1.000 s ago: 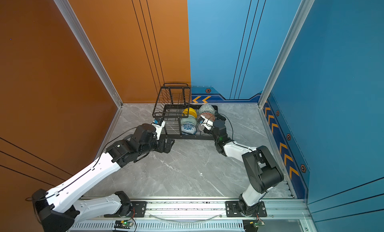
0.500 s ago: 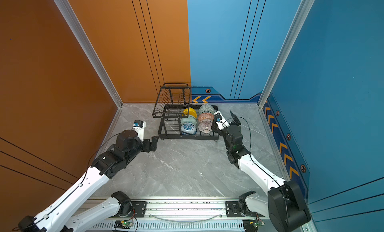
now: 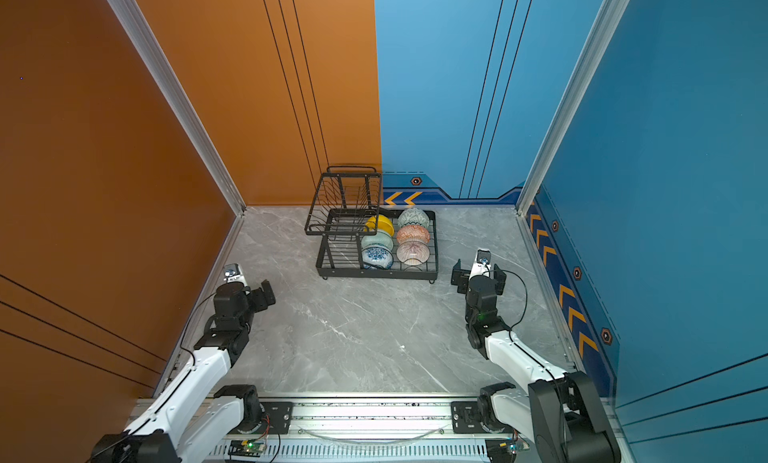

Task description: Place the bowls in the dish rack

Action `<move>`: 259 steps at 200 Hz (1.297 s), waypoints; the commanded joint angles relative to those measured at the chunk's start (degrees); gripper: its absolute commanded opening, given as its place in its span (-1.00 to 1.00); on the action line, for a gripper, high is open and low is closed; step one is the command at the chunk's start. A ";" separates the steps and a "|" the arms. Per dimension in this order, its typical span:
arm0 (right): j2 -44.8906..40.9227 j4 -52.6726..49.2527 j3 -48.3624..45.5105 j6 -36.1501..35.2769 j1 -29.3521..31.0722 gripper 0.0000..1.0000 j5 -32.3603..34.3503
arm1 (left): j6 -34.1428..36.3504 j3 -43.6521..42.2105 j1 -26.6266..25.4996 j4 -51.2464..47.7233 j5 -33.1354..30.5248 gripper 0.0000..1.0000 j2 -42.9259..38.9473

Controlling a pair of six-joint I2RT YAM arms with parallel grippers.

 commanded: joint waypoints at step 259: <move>22.93 17.99 0.80 0.73 -7.61 0.99 -4.46 | 10.39 1.71 -7.00 44.89 0.38 0.96 37.88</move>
